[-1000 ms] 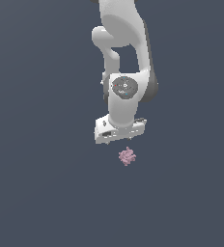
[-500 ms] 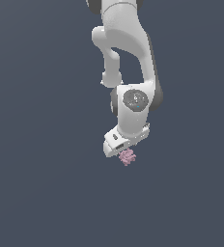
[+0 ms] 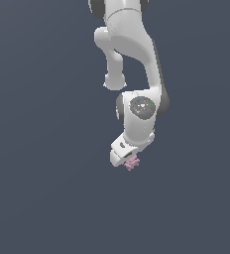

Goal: Pick up the object and move it to a goal position.

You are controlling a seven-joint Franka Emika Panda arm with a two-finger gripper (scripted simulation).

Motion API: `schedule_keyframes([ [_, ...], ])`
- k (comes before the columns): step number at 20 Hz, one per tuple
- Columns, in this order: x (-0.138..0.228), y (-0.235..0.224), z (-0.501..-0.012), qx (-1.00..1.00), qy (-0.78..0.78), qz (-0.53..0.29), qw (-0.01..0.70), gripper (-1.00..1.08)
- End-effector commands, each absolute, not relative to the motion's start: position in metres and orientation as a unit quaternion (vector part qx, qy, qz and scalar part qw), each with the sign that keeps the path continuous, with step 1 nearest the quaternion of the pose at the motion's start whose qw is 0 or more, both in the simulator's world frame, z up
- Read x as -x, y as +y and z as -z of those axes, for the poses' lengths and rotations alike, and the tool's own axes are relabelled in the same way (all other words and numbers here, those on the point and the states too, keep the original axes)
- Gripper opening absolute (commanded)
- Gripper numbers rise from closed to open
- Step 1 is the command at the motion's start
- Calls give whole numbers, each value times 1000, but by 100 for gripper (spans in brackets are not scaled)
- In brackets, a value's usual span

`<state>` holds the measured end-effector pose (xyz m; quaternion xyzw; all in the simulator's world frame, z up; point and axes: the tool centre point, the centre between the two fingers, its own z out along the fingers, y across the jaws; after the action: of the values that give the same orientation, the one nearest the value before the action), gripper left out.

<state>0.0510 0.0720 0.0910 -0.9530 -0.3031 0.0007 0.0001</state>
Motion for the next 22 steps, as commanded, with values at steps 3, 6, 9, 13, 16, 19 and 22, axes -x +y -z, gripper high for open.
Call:
schedule_keyframes([
  [3,-51,72,-88,953,-303,-1,0,100],
  [6,-51,72,-78,953,-304,0,0,100],
  [9,-50,72,-61,952,-305,0,0,100],
  [13,-50,72,-45,952,-306,0,0,100],
  [16,-51,72,-40,952,-306,0,0,100],
  [19,-52,72,-41,952,-306,0,0,-100],
  [22,-52,72,-41,952,-306,0,0,-100],
])
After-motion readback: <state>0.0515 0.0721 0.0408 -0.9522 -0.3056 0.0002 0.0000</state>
